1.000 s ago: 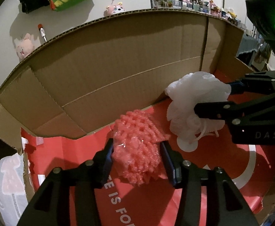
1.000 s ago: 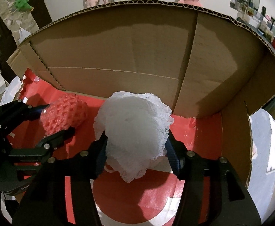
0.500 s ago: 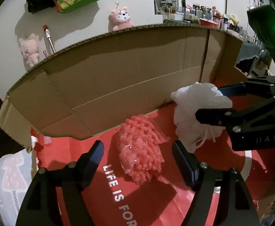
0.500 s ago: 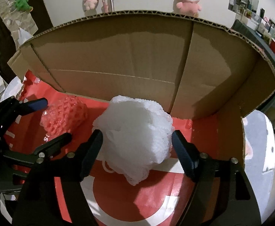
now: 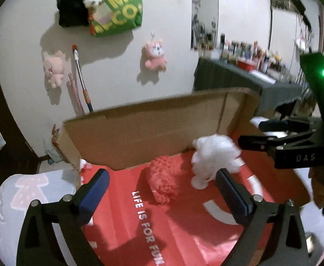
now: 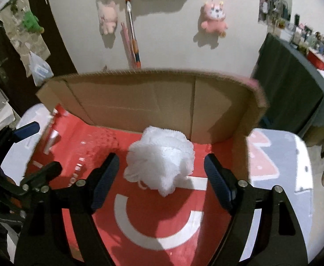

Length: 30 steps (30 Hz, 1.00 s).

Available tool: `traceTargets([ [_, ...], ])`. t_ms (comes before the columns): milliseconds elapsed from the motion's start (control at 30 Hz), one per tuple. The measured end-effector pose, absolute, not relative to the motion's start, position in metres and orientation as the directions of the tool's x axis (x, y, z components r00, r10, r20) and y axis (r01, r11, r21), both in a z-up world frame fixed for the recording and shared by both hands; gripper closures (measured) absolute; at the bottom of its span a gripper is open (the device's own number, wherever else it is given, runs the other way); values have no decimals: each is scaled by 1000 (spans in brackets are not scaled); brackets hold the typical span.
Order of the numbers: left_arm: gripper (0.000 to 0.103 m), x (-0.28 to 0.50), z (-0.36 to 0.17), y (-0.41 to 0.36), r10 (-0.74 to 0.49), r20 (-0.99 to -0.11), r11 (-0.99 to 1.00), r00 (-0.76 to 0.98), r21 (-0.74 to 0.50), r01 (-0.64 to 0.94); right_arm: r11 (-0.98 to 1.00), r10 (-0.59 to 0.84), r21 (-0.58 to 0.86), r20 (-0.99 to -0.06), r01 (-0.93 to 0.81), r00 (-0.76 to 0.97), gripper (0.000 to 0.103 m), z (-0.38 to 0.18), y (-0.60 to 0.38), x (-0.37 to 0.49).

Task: Organize soft objects
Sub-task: 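Open both grippers to drop the net and puff into the box, then withdraw both tools back toward the remaining items on the table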

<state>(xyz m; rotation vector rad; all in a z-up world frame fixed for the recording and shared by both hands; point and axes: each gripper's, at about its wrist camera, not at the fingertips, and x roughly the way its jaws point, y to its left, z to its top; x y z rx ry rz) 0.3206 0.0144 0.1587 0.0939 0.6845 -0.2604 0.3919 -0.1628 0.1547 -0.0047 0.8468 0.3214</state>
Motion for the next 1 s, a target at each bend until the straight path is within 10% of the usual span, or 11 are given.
traceTargets([
  [533,0,171,233,24,-239,-384,970,892,-42,241,952,274,7,-469,-306,840,23,242,-186,212],
  [1000,0,46,207,6,-205,-263,978,943,-9,210,953,241,-107,-298,-283,924,5,212,-179,65],
])
